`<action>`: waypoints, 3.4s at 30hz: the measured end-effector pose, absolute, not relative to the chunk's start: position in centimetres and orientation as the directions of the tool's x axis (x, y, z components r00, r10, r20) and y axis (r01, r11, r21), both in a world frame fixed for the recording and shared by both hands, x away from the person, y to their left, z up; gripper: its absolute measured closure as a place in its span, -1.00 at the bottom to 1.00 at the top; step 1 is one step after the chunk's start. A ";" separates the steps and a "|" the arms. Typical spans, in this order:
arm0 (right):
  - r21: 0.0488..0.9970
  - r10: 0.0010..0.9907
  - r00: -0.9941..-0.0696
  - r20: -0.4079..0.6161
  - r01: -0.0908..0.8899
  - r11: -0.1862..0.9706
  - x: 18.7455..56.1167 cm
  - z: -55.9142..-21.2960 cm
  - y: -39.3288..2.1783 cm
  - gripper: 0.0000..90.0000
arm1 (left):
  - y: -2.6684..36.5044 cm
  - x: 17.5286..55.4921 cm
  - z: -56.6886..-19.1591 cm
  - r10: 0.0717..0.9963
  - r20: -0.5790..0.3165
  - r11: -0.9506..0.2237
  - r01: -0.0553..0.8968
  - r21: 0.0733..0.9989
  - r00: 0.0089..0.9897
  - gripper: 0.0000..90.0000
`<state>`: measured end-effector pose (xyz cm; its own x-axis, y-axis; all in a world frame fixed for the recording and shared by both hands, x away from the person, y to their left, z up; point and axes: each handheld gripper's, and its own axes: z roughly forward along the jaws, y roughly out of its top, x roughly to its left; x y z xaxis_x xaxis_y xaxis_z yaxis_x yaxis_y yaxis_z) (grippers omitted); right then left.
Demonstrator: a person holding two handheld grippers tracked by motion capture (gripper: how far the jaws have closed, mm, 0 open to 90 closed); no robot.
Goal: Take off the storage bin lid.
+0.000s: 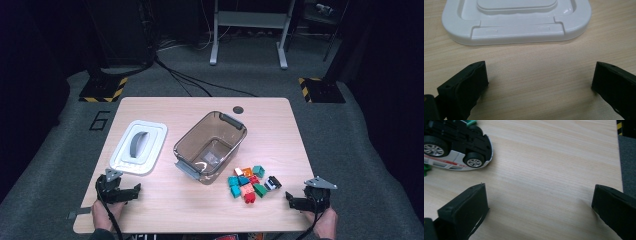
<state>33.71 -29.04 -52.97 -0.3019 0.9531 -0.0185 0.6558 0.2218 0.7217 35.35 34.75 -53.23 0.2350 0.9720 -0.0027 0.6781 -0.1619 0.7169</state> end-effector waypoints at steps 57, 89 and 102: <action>0.650 0.886 -0.462 -0.044 0.660 0.376 36.2 -49.1 -20.8 -0.22 | 34.7 35.3 -53.2 0.972 -0.003 -0.162 0.678 0.717 0.235 -0.99; 0.663 0.901 -0.427 -0.069 0.655 0.362 36.8 -48.9 -21.4 0.04 | 34.7 35.3 -53.2 0.972 -0.002 -0.163 0.677 0.717 0.236 -0.99; 0.714 0.916 -0.385 0.112 0.672 0.195 37.3 -48.5 -24.0 0.19 | 34.7 35.3 -53.2 0.972 -0.002 -0.163 0.677 0.717 0.236 -0.99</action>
